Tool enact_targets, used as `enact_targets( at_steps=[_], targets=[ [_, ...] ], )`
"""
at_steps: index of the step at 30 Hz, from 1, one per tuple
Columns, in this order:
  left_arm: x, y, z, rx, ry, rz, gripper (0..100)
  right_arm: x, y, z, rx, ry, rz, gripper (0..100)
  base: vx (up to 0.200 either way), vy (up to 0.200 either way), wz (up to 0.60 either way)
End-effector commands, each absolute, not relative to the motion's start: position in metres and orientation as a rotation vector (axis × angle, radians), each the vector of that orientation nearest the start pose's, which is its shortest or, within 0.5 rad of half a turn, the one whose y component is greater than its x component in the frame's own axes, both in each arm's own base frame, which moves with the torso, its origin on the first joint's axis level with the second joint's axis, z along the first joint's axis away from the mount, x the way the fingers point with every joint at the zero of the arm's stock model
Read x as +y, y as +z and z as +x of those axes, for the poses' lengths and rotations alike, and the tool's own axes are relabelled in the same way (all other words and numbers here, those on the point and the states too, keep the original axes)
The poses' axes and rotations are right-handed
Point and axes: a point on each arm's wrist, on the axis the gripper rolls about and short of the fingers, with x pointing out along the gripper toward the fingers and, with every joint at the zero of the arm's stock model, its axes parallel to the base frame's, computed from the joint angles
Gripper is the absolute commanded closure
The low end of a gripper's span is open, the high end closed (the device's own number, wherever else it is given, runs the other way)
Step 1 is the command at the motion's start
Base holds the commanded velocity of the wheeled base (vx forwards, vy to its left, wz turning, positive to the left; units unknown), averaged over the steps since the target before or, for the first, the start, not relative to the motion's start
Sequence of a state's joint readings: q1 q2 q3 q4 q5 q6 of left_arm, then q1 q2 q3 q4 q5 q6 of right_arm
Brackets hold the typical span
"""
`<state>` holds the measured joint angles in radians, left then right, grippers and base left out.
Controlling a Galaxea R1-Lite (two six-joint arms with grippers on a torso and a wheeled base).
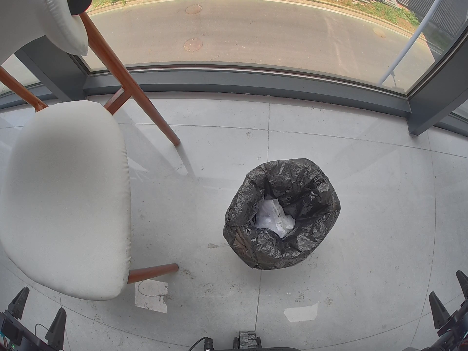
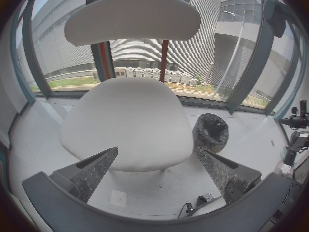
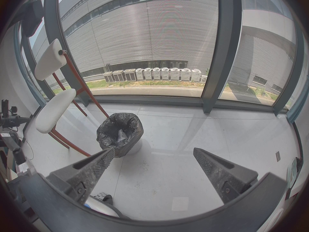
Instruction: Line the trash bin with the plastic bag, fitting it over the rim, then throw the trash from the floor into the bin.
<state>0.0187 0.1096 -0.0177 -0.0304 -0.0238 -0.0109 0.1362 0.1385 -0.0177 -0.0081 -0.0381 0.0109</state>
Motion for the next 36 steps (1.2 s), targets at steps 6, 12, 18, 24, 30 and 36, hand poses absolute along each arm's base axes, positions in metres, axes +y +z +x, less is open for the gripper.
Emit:
enact_targets(
  at_steps=[6, 12, 18, 24, 30, 36],
  targets=[
    [-0.0002, 0.0766, -0.0198, 0.036, -0.051, 0.018, 0, -0.0025, 0.0776, -0.0145, 0.11, 0.102, 0.013, 0, 0.0, 0.0, 0.0],
    [-0.0005, 0.0766, -0.0204, 0.027, -0.036, 0.018, 0, -0.0023, 0.0779, -0.0145, 0.107, 0.076, 0.026, 0, 0.0, 0.0, 0.0],
    [-0.0004, 0.0768, -0.0203, 0.026, -0.031, 0.021, 0, 0.001, 0.0769, -0.0192, 0.046, 0.066, -0.059, 0, 0.0, 0.0, 0.0],
    [-0.0004, 0.0766, -0.0204, 0.027, -0.028, 0.011, 0, 0.0015, 0.0759, -0.0216, 0.014, 0.077, -0.076, 0, 0.0, 0.0, 0.0],
    [-0.0004, 0.0763, -0.0204, 0.031, -0.028, 0.01, 0, -0.0004, 0.076, -0.0215, 0.015, -0.01, 0.041, 0, 0.0, 0.0, 0.0],
    [-0.0004, 0.0762, -0.0204, 0.032, -0.029, 0.01, 0, -0.0003, 0.0761, -0.0216, 0.021, -0.006, 0.031, 0, 0.0, 0.0, 0.0]
  ],
)
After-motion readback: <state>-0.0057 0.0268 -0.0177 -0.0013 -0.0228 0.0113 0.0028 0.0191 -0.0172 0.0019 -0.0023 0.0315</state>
